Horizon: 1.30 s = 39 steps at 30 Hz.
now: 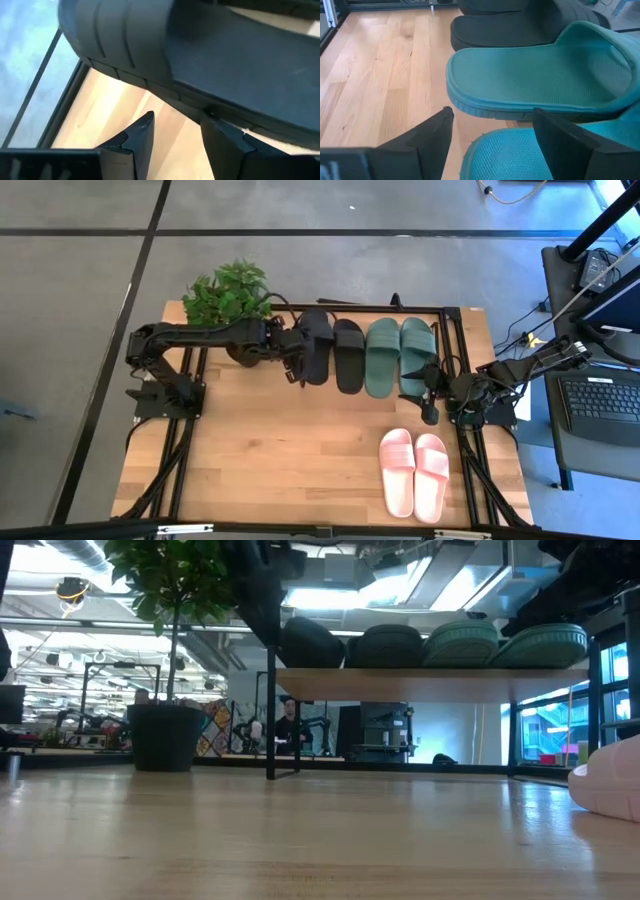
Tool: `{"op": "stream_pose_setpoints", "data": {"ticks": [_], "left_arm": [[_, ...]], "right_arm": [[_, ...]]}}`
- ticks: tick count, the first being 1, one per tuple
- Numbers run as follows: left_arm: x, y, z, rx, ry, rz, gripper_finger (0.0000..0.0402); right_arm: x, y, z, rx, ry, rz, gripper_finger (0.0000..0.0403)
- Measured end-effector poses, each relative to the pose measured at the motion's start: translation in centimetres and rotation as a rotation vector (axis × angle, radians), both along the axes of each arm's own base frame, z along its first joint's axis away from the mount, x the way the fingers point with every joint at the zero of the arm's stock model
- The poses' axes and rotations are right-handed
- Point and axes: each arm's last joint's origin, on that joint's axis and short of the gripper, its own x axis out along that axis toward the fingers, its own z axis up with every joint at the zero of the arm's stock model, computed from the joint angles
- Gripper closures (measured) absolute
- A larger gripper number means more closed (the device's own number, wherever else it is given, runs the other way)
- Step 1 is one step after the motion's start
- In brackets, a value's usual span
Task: Pick and place slides into the shelf
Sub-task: Put the black slides on the shelf
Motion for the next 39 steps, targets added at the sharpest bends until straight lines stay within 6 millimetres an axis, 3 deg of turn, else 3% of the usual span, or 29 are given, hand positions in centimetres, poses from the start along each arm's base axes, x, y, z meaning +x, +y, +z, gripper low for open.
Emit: {"op": "stream_pose_setpoints", "data": {"ticks": [19, 32, 39], "left_arm": [[0.5, 0.8, -0.4, 0.041, 0.006, 0.018, 0.0248], [0.2, 1.2, -0.5, 0.135, 0.053, 0.04, 0.0248], [-0.9, 1.2, 1.2, 0.14, 0.002, 0.048, 0.0248]], "right_arm": [[0.0, 0.0, 0.1, 0.005, -0.009, -0.001, 0.0132], [0.8, 0.3, 2.0, -0.092, -0.185, 0.07, 0.0132], [0.9, 0.3, 2.1, -0.127, -0.185, 0.08, 0.0132]]}}
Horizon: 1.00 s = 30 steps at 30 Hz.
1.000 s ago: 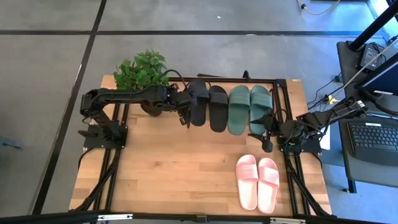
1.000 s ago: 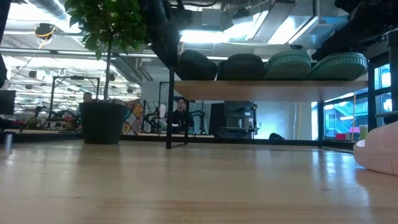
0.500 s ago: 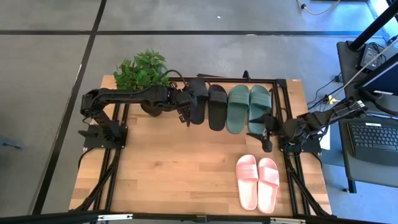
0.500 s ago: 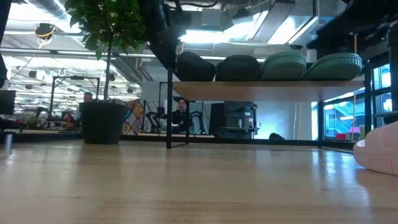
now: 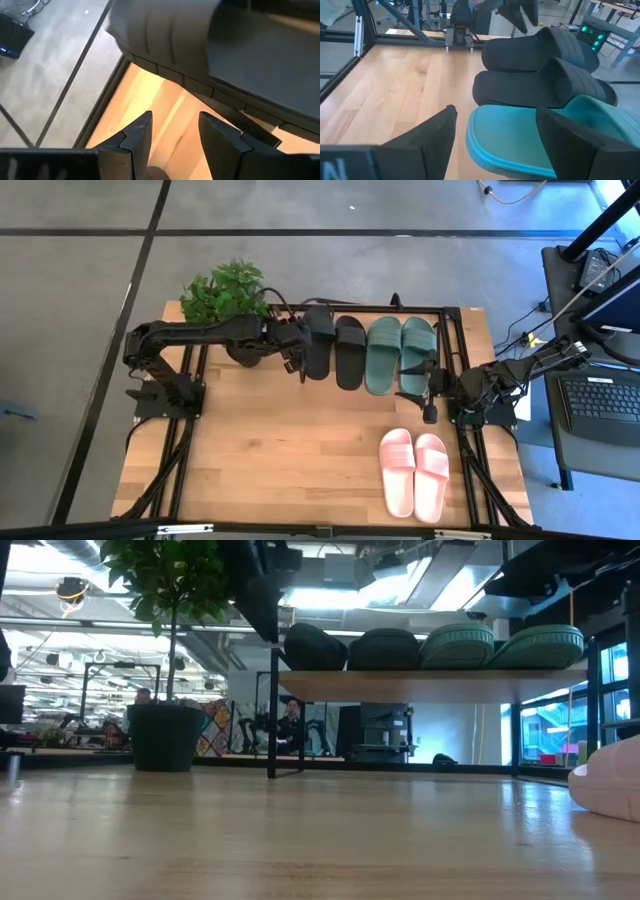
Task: Pick and place slides into the shelf
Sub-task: Put the black slides on the shelf
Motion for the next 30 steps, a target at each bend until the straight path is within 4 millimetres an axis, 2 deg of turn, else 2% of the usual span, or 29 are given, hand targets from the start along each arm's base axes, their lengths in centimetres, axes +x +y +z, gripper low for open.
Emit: {"op": "stream_pose_setpoints", "data": {"ticks": [6, 8, 12, 16, 22, 26, 30], "left_arm": [[-1.8, 0.6, 2.8, 0.012, -0.126, -0.007, 0.0248], [-2.1, 0.9, 3.6, -0.011, -0.182, -0.043, 0.0248], [-2.1, 2.3, 5.0, -0.089, -0.335, -0.148, 0.0248], [-2.2, 4.1, 5.2, -0.163, -0.41, -0.184, 0.0248], [-2.8, 6.4, 4.9, -0.156, -0.435, -0.047, 0.0248], [-2.9, 6.7, 4.9, -0.163, -0.451, -0.009, 0.0248], [-2.9, 6.4, 4.7, -0.194, -0.434, 0.002, 0.0248]], "right_arm": [[0.0, -0.4, 0.3, -0.075, -0.004, -0.008, 0.0132], [0.0, -0.6, 1.2, -0.099, -0.022, -0.022, 0.0132], [-0.4, -1.4, 4.4, -0.156, -0.08, -0.062, 0.0132], [-1.3, -2.3, 8.2, -0.186, -0.153, -0.111, 0.0132], [-3.4, -3.6, 13.4, -0.154, -0.278, -0.206, 0.0132], [-4.3, -4.0, 15.3, -0.148, -0.309, -0.238, 0.0132], [-4.6, -4.3, 15.1, -0.112, -0.218, -0.281, 0.0132]]}}
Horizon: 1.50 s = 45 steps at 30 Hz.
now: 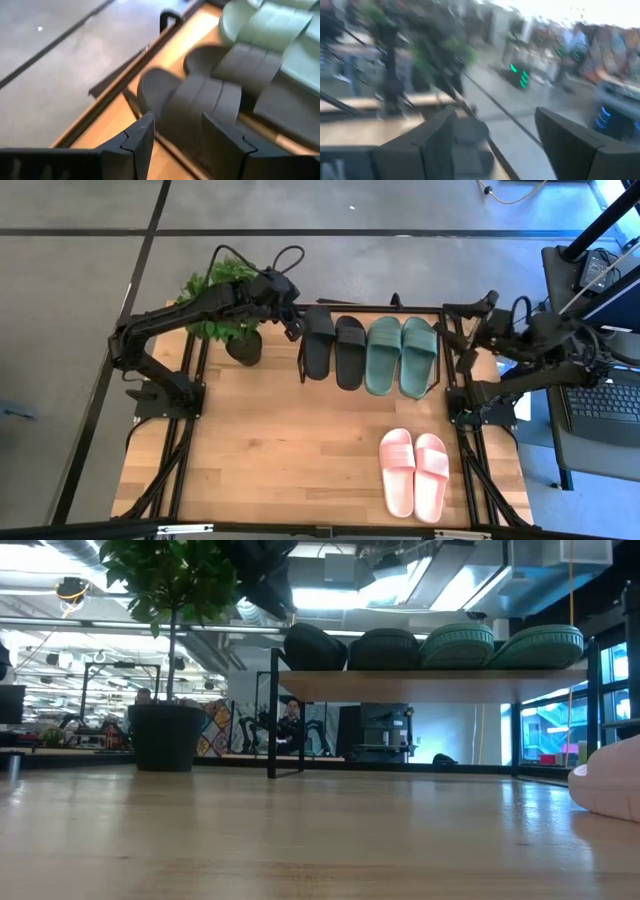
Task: Pick and place slides into the shelf
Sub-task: Put the black slides on the shelf
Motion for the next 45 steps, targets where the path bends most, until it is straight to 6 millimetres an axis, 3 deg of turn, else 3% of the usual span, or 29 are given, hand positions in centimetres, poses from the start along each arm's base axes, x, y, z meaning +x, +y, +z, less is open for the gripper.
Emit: {"op": "stream_pose_setpoints", "data": {"ticks": [9, 21, 35, 45], "left_arm": [[0.0, -0.3, -1.4, -0.084, 0.099, 0.053, 0.0248], [1.5, 0.4, -4.0, -0.122, 0.201, 0.066, 0.0248], [0.9, 0.6, -4.1, -0.124, 0.24, 0.077, 0.0248], [0.8, 0.8, -4.1, -0.127, 0.245, 0.086, 0.0248]], "right_arm": [[1.0, -0.8, -2.8, 0.113, 0.231, -0.199, 0.0132], [-0.6, -1.7, -5.3, 0.376, 0.336, -0.426, 0.0132], [-2.9, -2.1, -7.2, 0.699, 0.336, -0.719, 0.0132], [-2.1, -2.6, -8.3, 0.81, 0.472, -0.867, 0.0132]]}}
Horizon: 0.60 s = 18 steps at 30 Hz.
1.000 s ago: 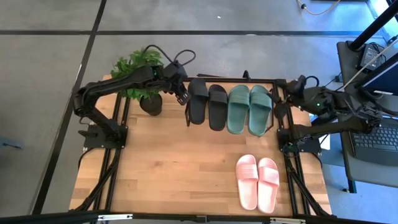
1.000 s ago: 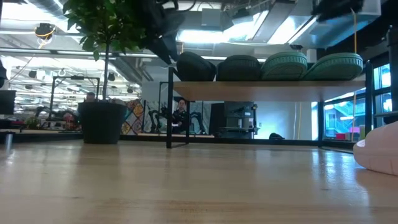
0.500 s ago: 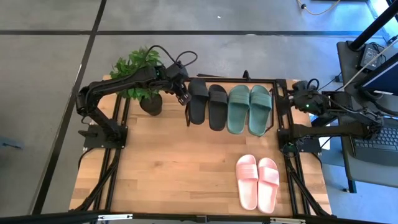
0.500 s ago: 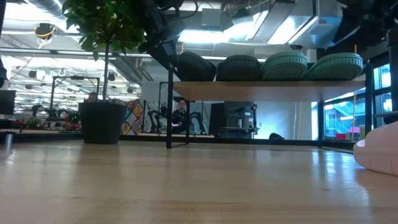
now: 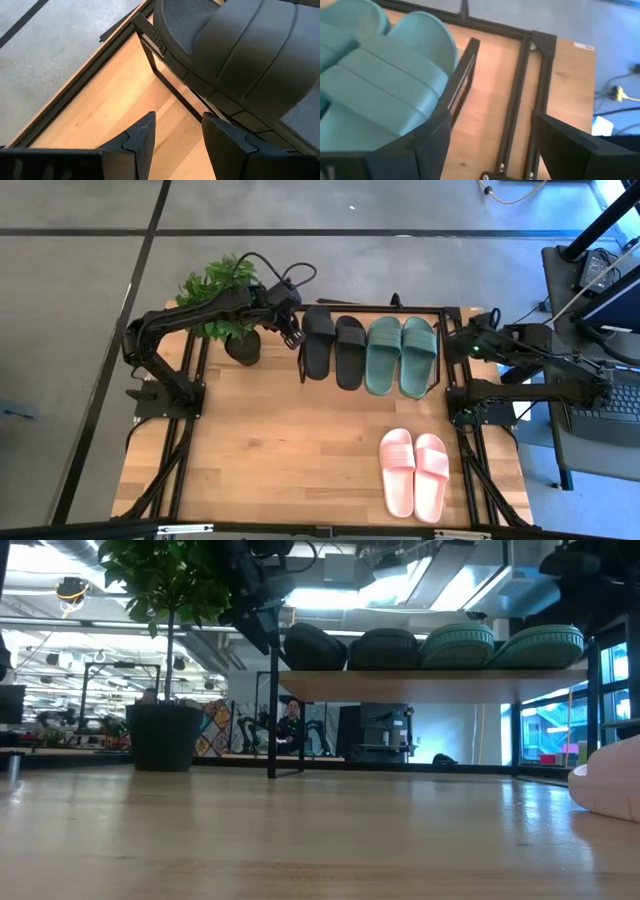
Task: Pick and place slides into the shelf
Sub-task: Put the black slides on the shelf
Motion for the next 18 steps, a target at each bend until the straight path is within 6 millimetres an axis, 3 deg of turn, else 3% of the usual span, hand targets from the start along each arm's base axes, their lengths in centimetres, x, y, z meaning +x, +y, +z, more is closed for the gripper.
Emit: {"op": "stream_pose_setpoints", "data": {"ticks": [8, 18], "left_arm": [[0.0, 0.0, 0.0, 0.0, -0.001, 0.001, 0.0248], [0.0, 0.0, 0.0, -0.001, -0.001, 0.0, 0.0248]], "right_arm": [[1.6, -0.9, -0.6, 0.076, 0.089, -0.034, 0.0132], [2.0, -2.0, -1.5, 0.096, 0.154, -0.092, 0.0132]]}}
